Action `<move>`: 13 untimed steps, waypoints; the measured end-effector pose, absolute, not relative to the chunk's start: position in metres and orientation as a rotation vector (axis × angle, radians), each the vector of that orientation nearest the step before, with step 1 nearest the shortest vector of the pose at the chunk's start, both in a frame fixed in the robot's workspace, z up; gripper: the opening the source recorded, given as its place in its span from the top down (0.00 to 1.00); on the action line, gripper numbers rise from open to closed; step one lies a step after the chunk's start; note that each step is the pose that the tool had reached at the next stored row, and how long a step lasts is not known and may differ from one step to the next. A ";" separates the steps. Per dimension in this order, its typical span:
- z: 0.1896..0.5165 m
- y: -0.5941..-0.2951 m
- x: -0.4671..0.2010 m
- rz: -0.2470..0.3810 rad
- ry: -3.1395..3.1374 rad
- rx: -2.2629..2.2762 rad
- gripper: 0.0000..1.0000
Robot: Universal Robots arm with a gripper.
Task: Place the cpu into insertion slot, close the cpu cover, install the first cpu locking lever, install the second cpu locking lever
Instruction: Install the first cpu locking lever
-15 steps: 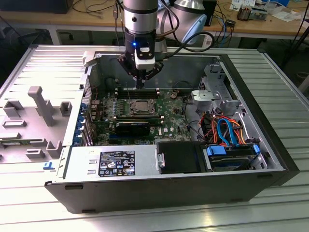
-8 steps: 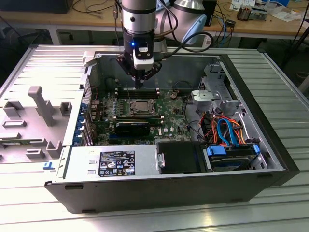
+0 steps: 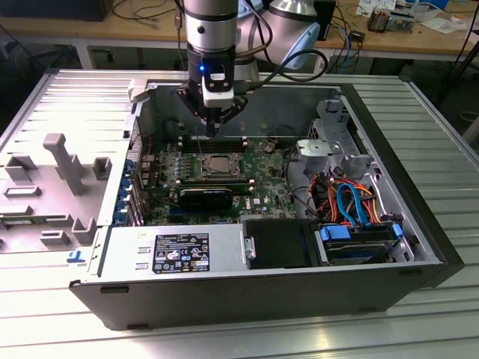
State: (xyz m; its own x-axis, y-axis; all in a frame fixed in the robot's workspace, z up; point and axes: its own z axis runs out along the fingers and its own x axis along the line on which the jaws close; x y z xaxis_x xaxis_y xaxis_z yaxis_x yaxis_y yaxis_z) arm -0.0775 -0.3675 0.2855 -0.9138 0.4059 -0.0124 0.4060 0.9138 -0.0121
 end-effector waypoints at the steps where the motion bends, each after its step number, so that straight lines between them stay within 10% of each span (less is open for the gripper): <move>1: 0.285 -0.367 -0.078 -0.023 3.064 0.650 0.89; 13: 0.285 -0.368 -0.079 -0.022 3.064 0.650 0.89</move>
